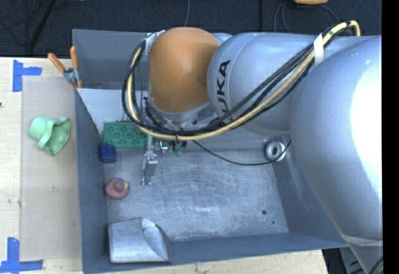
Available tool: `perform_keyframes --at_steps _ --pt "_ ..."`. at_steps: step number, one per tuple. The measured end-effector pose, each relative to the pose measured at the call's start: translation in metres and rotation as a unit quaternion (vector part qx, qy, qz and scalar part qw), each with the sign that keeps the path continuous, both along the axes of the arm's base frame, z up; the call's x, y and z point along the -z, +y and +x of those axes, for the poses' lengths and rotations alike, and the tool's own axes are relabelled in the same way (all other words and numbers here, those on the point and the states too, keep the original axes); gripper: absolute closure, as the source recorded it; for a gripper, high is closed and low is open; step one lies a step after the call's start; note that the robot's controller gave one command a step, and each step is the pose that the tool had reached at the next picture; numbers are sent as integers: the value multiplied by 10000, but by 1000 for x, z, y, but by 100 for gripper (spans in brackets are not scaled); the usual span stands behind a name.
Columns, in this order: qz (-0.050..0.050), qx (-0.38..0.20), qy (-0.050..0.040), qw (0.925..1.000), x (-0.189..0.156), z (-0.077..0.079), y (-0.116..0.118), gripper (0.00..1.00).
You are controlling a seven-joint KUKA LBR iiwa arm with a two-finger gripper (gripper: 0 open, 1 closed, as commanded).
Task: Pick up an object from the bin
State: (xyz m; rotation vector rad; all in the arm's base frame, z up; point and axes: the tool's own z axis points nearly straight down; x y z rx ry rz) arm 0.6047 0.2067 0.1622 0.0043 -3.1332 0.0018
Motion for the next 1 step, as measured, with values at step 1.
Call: perform_keyframes --at_steps 1 --pt "9 -1236 -12 9923 78 -37 33 0"
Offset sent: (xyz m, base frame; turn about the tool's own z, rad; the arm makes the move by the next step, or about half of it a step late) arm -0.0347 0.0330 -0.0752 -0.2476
